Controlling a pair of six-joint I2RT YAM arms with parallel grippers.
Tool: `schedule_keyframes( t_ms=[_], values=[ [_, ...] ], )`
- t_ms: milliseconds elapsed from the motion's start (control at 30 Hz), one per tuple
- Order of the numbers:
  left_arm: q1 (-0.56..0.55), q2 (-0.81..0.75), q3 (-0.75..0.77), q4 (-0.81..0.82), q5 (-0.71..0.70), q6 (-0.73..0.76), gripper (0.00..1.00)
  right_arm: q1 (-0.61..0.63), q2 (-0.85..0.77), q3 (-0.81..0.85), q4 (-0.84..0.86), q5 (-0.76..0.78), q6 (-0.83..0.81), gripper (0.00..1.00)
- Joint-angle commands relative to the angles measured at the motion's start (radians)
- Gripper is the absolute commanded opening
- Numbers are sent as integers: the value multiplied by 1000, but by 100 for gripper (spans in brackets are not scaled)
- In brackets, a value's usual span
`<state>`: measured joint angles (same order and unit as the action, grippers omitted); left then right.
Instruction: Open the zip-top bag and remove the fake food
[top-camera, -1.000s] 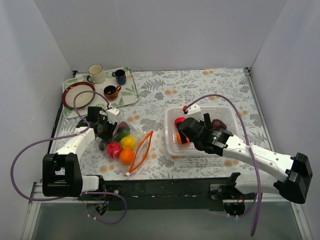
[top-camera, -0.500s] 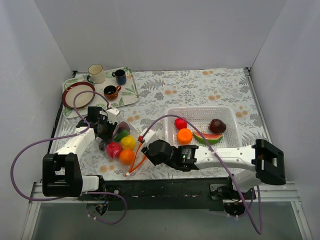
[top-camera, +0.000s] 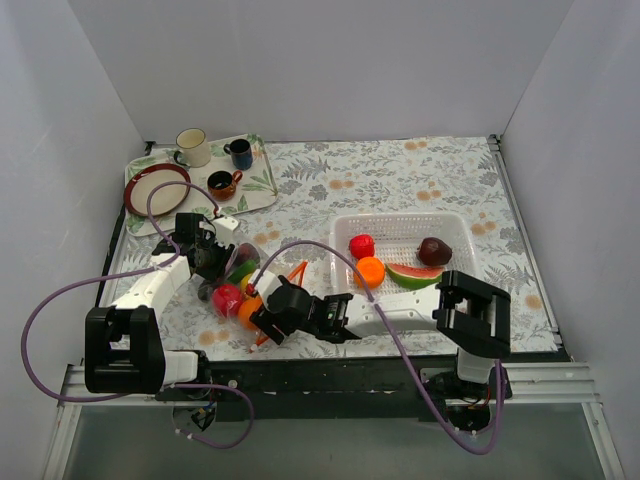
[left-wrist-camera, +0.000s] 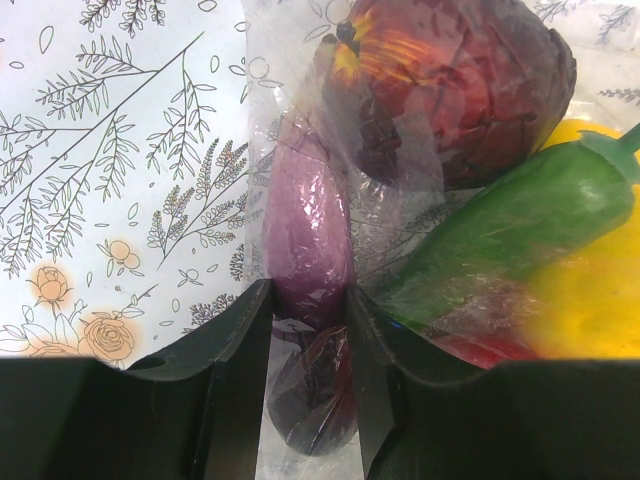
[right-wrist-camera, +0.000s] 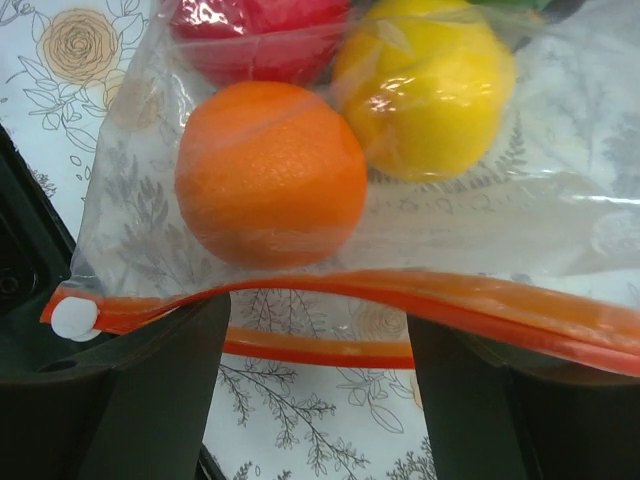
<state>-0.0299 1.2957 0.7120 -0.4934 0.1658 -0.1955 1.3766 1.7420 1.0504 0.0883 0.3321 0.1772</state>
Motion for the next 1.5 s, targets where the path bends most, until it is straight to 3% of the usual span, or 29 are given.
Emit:
schedule_keyframes(
  t_ms=[0,300,533,867,967,1067,1100,1200,1467],
  values=[
    [-5,19,-25,-99,15,-10,27,7,45,39,109,-53,-19,84],
    [-5,17,-34,-97,3,-4,27,50,65,-20,344,-62,-91,99],
    [-5,7,-23,-108,5,-5,27,55,197,121,232,-21,-107,99],
    [-5,-13,-31,-119,12,1,27,50,263,160,211,56,-113,97],
    [-5,-13,-31,-116,9,2,27,44,226,131,217,41,-113,86],
    [-5,-15,-36,-113,6,5,27,41,133,67,251,33,-108,62],
    [-5,-12,-40,-109,6,2,27,39,76,18,255,31,-108,48],
    [-5,-7,-51,-94,9,1,27,39,-40,-61,254,36,-108,29],
    [-5,2,-59,-85,11,-5,27,38,-300,-188,136,140,-93,25]
  ],
)
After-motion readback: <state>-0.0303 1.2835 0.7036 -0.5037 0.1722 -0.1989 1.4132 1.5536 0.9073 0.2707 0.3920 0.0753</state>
